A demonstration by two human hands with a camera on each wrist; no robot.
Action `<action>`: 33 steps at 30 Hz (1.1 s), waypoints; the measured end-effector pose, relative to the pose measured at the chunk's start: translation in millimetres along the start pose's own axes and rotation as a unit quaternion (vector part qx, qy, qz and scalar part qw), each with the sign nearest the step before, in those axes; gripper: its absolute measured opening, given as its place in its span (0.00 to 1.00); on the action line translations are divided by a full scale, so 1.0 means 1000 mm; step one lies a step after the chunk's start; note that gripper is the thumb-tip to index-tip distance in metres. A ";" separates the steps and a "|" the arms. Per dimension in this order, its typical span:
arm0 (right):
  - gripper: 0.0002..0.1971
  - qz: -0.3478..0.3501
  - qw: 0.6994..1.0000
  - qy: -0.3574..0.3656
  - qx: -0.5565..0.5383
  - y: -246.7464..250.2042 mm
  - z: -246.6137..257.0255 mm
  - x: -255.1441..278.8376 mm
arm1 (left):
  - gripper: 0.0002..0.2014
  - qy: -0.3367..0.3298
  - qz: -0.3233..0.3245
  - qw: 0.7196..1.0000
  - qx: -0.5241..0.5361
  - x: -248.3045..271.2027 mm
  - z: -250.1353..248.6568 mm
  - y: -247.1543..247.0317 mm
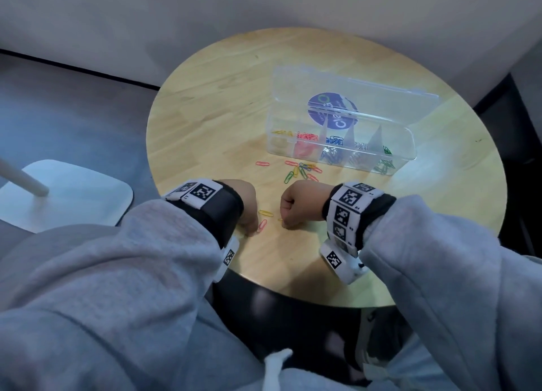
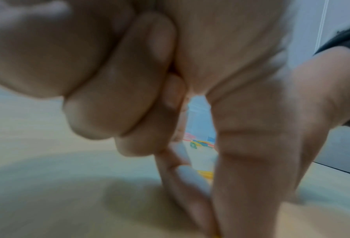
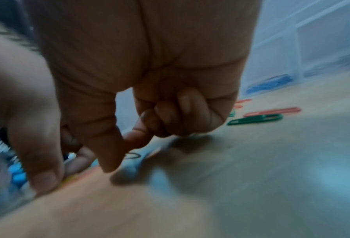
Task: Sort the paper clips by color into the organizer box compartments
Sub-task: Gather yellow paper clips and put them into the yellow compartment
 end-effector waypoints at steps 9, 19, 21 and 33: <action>0.12 -0.019 0.954 -0.009 -0.298 0.015 -0.017 0.002 | 0.08 -0.009 -0.041 0.996 0.082 -0.003 0.002 0.003; 0.14 0.013 0.817 -0.046 -0.575 0.008 -0.020 -0.002 | 0.12 -0.105 -0.001 0.828 0.551 -0.006 0.028 0.032; 0.15 0.022 0.829 -0.046 -0.556 0.007 -0.015 -0.002 | 0.11 -0.104 -0.017 0.757 0.644 -0.008 0.035 0.038; 0.10 -0.020 0.997 0.023 0.066 0.006 0.024 -0.018 | 0.09 -0.096 0.006 0.586 0.805 -0.014 0.040 0.043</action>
Point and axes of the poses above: each hand's wrist, its own x-axis away from the middle knuckle, its own y-axis out of the back of the hand, z = x × y, the point moved 5 cm from there along -x, towards the middle knuckle
